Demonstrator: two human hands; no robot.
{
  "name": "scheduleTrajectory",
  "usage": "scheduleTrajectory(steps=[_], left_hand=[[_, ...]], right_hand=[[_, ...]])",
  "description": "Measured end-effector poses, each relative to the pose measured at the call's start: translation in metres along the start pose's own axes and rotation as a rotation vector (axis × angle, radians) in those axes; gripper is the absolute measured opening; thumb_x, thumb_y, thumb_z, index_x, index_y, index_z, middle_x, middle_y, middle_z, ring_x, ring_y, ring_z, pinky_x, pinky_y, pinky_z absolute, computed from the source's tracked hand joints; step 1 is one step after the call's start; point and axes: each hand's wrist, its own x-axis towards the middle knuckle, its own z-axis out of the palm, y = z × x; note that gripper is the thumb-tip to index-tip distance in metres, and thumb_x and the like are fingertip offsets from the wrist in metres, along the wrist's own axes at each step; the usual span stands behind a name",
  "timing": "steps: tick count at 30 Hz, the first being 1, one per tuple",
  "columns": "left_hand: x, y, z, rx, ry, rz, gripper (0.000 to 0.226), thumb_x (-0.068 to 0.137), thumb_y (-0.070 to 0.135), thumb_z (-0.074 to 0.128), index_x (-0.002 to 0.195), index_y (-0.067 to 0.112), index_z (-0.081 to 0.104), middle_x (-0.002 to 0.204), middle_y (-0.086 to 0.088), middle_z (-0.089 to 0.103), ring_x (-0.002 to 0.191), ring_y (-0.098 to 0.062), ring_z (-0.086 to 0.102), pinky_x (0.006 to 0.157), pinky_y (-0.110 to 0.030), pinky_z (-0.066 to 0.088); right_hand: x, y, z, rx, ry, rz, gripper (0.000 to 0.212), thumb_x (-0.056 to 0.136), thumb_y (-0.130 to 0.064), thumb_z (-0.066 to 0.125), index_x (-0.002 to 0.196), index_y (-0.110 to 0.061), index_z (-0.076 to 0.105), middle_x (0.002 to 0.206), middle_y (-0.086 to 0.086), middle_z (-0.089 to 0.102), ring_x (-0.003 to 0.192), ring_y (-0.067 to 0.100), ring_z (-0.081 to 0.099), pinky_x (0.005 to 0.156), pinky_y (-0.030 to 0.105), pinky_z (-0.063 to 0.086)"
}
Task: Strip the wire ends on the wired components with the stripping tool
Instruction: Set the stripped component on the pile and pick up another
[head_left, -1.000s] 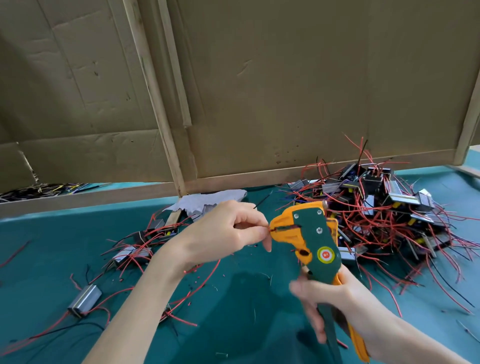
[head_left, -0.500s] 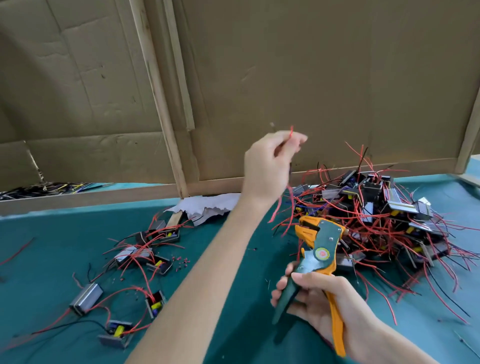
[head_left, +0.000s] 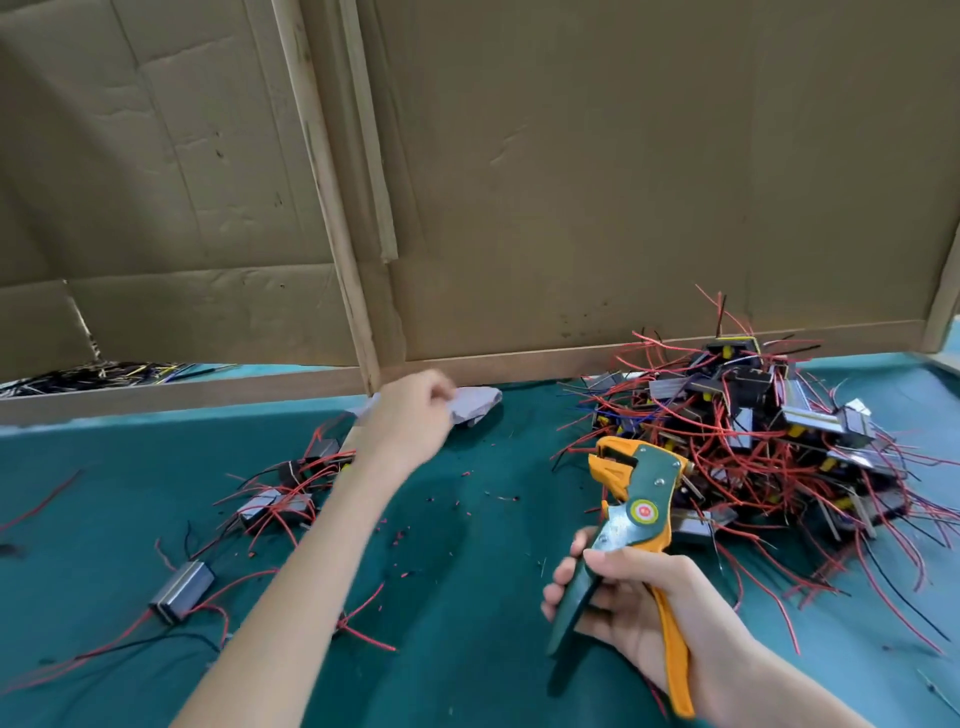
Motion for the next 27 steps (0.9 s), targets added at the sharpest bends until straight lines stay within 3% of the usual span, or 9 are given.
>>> scheduleTrajectory(steps=[2,4,6,9,12,15,18,22,27], left_hand=[[-0.001,-0.054,-0.006,0.429,-0.028,-0.178,0.034,0.089,0.009,0.046,0.117,0.020,0.061,0.120,-0.007,0.060,0.115,-0.030,0.050,0.094,-0.040,0.043],[-0.004,-0.090,-0.011,0.552,-0.150,-0.299,0.039,0.092,0.014,0.046,0.128,0.024,0.054,0.128,-0.008,0.054,0.122,-0.032,0.043,0.097,-0.046,0.036],[-0.005,-0.113,-0.013,0.508,-0.209,-0.350,0.037,0.097,0.025,0.043,0.132,0.027,0.052,0.133,-0.009,0.051,0.123,-0.035,0.044,0.100,-0.047,0.037],[-0.004,-0.127,-0.016,0.353,-0.146,-0.423,0.035,0.100,0.038,0.038,0.124,0.022,0.057,0.126,-0.015,0.055,0.114,-0.037,0.051,0.098,-0.045,0.042],[-0.004,-0.128,-0.017,0.241,0.016,-0.443,0.034,0.101,0.031,0.040,0.095,0.011,0.067,0.102,-0.016,0.065,0.094,-0.036,0.057,0.090,-0.043,0.044],[-0.004,-0.119,-0.017,0.216,0.105,-0.377,0.026,0.097,0.022,0.053,0.079,0.009,0.066,0.087,-0.014,0.068,0.083,-0.034,0.059,0.075,-0.036,0.045],[0.000,-0.115,-0.014,0.180,0.179,-0.347,0.009,0.092,0.020,0.061,0.095,0.012,0.062,0.101,-0.012,0.067,0.097,-0.034,0.059,0.083,-0.039,0.046],[0.003,-0.119,-0.006,0.341,0.318,-0.456,0.030,0.092,0.029,0.061,0.115,0.012,0.052,0.120,-0.021,0.049,0.107,-0.039,0.050,0.092,-0.047,0.036],[0.008,-0.136,-0.009,0.421,-0.007,-0.572,0.042,0.097,0.044,0.045,0.133,0.022,0.048,0.130,-0.015,0.054,0.118,-0.037,0.049,0.097,-0.045,0.034]], right_hand=[[0.002,0.002,-0.001,-0.007,0.001,0.008,0.013,0.062,0.001,0.066,0.075,0.001,0.068,0.078,0.026,0.059,0.070,0.042,0.064,0.066,0.048,0.058],[0.004,0.003,-0.002,-0.013,-0.012,0.012,0.015,0.060,0.002,0.069,0.075,0.001,0.068,0.078,0.026,0.059,0.071,0.042,0.064,0.068,0.049,0.057],[0.004,0.004,-0.003,-0.015,-0.023,0.014,0.023,0.054,0.000,0.075,0.076,0.001,0.069,0.078,0.026,0.059,0.071,0.042,0.064,0.068,0.049,0.057],[0.004,0.004,-0.004,-0.020,-0.042,0.012,0.027,0.052,-0.002,0.077,0.078,0.001,0.069,0.079,0.026,0.059,0.072,0.042,0.064,0.070,0.049,0.057],[0.002,0.002,-0.004,-0.023,-0.061,0.009,0.027,0.054,-0.001,0.077,0.079,0.002,0.068,0.080,0.026,0.059,0.073,0.043,0.063,0.071,0.050,0.056],[0.000,0.002,-0.003,-0.032,-0.063,0.008,0.026,0.054,-0.001,0.076,0.079,0.002,0.068,0.079,0.027,0.058,0.072,0.043,0.062,0.071,0.050,0.056],[-0.001,0.002,-0.002,-0.052,-0.054,0.003,0.020,0.061,0.001,0.070,0.080,0.003,0.066,0.078,0.026,0.058,0.071,0.043,0.062,0.070,0.049,0.056],[-0.001,0.002,-0.001,-0.057,-0.052,0.003,0.023,0.056,0.000,0.072,0.079,0.003,0.066,0.077,0.026,0.058,0.070,0.042,0.062,0.069,0.049,0.057],[0.000,0.002,-0.002,-0.051,-0.057,0.004,0.026,0.055,-0.002,0.074,0.079,0.003,0.067,0.078,0.026,0.058,0.071,0.042,0.062,0.070,0.049,0.056]])
